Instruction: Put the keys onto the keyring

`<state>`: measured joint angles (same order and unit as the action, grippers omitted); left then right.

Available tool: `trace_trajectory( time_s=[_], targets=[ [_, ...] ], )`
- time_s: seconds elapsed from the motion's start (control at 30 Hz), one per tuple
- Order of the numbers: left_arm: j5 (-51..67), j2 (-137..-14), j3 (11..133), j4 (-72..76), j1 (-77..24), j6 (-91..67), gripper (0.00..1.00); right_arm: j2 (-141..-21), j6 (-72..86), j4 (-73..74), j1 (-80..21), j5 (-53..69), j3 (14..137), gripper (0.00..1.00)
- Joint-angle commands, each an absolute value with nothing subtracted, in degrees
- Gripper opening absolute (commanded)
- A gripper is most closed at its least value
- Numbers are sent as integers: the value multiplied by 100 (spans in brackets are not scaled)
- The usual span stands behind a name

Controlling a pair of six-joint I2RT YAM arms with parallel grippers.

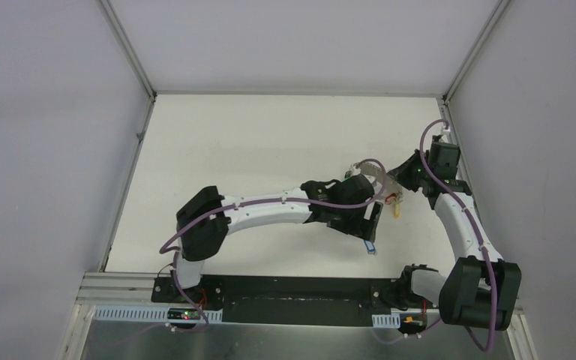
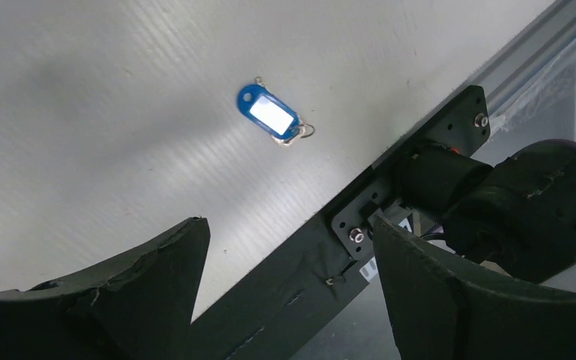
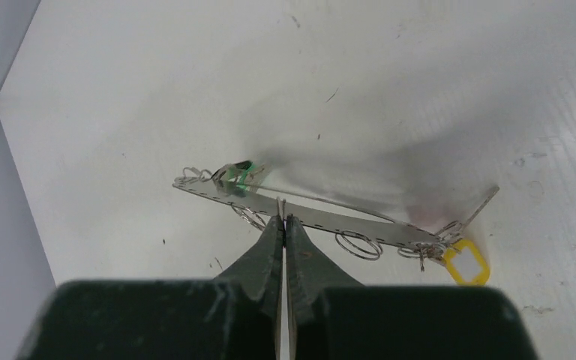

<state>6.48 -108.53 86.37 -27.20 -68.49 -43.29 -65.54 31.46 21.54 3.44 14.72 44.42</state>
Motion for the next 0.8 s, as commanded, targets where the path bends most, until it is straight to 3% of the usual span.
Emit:
trace_trajectory(
  time_s=[0.0, 0.23, 0.77],
  targets=[
    [693, -11332, 9416, -3286, -7059, -4386, 81, -6773, 3414, 2597, 676, 1509, 4312, 0],
    [778, -12212, 10172, -3439, -7161, -5165, 77, -6894, 3706, 2447, 1069, 1741, 4129, 0],
    [167, -13694, 12136, -4973, -7320, -4787, 70, -6679, 3753, 2269, 1291, 1792, 3816, 0]
  ],
)
